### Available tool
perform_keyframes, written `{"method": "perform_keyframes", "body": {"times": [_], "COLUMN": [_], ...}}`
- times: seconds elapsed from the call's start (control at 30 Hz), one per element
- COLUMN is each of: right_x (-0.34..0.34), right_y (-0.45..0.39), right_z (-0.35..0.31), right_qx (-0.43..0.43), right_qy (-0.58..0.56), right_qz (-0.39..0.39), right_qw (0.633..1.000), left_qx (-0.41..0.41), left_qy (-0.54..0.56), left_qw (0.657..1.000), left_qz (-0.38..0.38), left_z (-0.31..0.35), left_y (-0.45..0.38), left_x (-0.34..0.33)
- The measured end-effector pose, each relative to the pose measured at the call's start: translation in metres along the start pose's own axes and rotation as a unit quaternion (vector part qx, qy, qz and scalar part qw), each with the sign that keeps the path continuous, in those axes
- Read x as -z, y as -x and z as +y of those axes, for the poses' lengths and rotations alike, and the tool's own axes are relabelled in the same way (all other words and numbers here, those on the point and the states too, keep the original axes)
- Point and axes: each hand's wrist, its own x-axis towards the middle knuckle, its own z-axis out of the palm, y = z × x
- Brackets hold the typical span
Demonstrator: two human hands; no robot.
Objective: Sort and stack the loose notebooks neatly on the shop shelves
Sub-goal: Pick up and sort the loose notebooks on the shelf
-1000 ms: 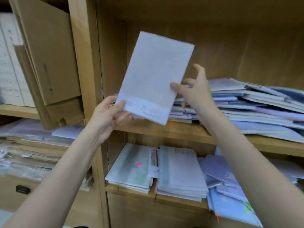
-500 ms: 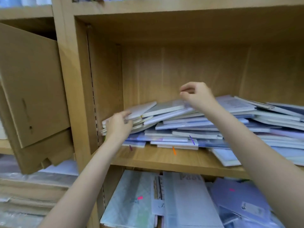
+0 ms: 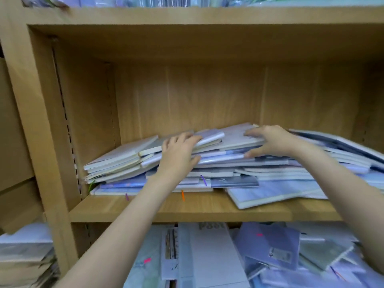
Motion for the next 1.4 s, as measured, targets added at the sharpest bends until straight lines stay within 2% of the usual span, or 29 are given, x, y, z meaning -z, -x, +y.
{"method": "perform_keyframes", "body": {"times": [0.07,0.13,0.17,0.23,0.27,0.3,0.33,0.43,0.57,0.67,0.77,0.87,1.0,1.1,1.13,1.17,1.23,1.3,1.37,1.4], "right_x": [-0.003,-0.001,0.000,0.000,-0.004,-0.008,-0.015,-0.033,-0.038,-0.024,0.010,0.039,0.038,0.029,0.027,0.024,0.014,-0.003,-0.029,-0.042], "right_y": [-0.001,-0.001,-0.001,-0.003,-0.008,-0.012,-0.017,-0.033,-0.044,-0.041,-0.024,-0.002,0.027,0.058,0.069,0.082,0.110,0.136,0.156,0.162], "right_z": [-0.001,-0.004,-0.007,-0.016,-0.021,-0.029,-0.037,-0.061,-0.067,-0.056,-0.043,-0.020,0.010,0.027,0.031,0.035,0.037,0.031,0.020,0.013], "right_qx": [0.006,-0.013,-0.038,-0.090,-0.111,-0.127,-0.137,-0.139,-0.198,-0.170,-0.151,-0.148,-0.197,-0.213,-0.205,-0.189,-0.130,-0.065,-0.024,-0.008], "right_qy": [-0.035,-0.191,-0.322,-0.575,-0.653,-0.686,-0.696,-0.706,-0.654,-0.600,-0.513,-0.475,-0.527,-0.548,-0.547,-0.540,-0.520,-0.538,-0.577,-0.583], "right_qz": [0.045,0.114,0.151,0.209,0.217,0.214,0.193,0.143,0.208,0.261,0.361,0.418,0.375,0.378,0.385,0.387,0.369,0.323,0.239,0.196], "right_qw": [0.998,0.975,0.934,0.786,0.717,0.684,0.678,0.680,0.701,0.736,0.764,0.760,0.737,0.715,0.714,0.723,0.760,0.776,0.781,0.788], "left_qx": [0.012,0.017,0.018,0.027,0.032,0.035,0.035,0.022,0.036,0.045,0.058,0.056,0.036,-0.020,-0.049,-0.071,-0.050,0.022,0.075,0.106], "left_qy": [-0.006,-0.023,-0.027,-0.003,0.015,0.027,0.032,0.028,0.020,0.009,0.006,-0.031,-0.092,-0.099,-0.077,-0.014,0.207,0.380,0.439,0.480], "left_qw": [1.000,0.999,0.998,0.999,0.998,0.998,0.998,0.997,0.995,0.992,0.993,0.993,0.989,0.975,0.971,0.977,0.968,0.924,0.892,0.862], "left_qz": [0.020,0.041,0.047,0.046,0.044,0.046,0.051,0.069,0.096,0.114,0.103,0.101,0.113,0.196,0.220,0.202,0.133,0.040,-0.073,-0.127], "left_z": [0.002,0.001,-0.001,-0.003,-0.005,-0.006,-0.007,-0.008,-0.012,-0.020,-0.023,-0.016,-0.005,0.000,0.002,0.008,0.025,0.042,0.048,0.046], "left_y": [-0.003,-0.006,-0.008,-0.014,-0.017,-0.019,-0.021,-0.020,-0.020,-0.030,-0.035,-0.028,-0.014,0.000,0.007,0.019,0.051,0.090,0.123,0.138], "left_x": [-0.002,-0.002,0.000,0.005,0.007,0.009,0.009,0.007,0.013,0.023,0.025,0.020,0.005,0.000,-0.001,0.001,0.001,-0.002,-0.011,-0.014]}}
